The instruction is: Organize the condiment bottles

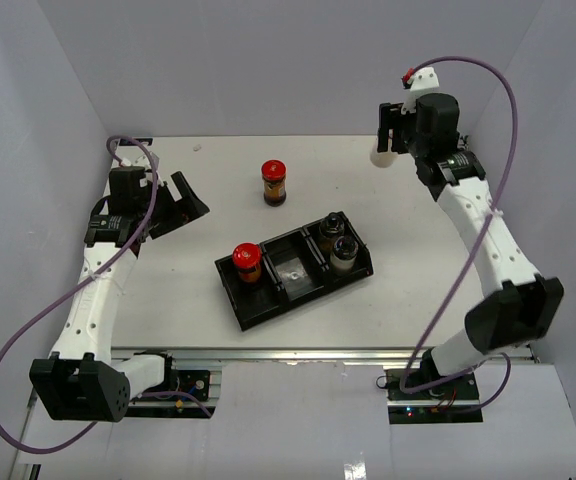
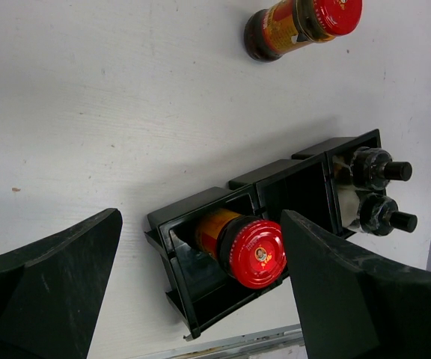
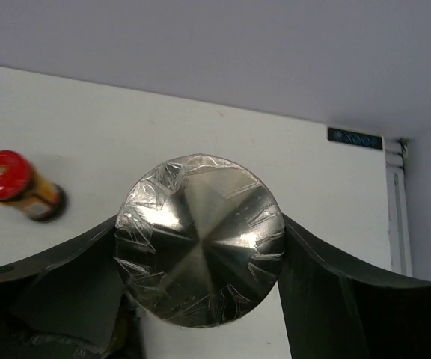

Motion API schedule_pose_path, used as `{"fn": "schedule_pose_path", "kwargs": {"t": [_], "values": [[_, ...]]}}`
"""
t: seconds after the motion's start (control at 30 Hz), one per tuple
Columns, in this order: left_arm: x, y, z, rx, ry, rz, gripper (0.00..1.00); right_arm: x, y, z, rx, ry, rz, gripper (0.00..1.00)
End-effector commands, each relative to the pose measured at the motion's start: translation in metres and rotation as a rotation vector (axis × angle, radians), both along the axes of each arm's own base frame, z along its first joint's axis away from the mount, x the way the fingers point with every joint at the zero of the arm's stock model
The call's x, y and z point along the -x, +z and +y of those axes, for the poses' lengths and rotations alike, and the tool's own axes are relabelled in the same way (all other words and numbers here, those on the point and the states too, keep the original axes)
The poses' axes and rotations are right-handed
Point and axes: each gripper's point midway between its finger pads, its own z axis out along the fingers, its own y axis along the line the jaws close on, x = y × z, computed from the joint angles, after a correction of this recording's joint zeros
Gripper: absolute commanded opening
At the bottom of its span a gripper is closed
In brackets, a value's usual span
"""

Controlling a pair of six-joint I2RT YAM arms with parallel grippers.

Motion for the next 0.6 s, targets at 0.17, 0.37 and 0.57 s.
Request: {"fn": "schedule_pose_path", "kwargs": {"t": [0.17, 0.37, 0.57], "values": [[0.005, 0.027, 0.000, 0.011, 0.001, -0.041, 0.98, 0.129, 0.064, 0.091, -0.184, 0.463, -0.135, 0.08], [0.008, 0.037, 0.005, -0.014, 0.014, -0.053, 0.98, 0.178, 0.053, 0.131, -0.270, 0.660, -0.099, 0.08], [0.008, 0.029, 0.003, 0.002, 0.019, -0.056, 0.98, 0.193, 0.013, 0.163, -0.264, 0.724, -0.007, 0.08]]}}
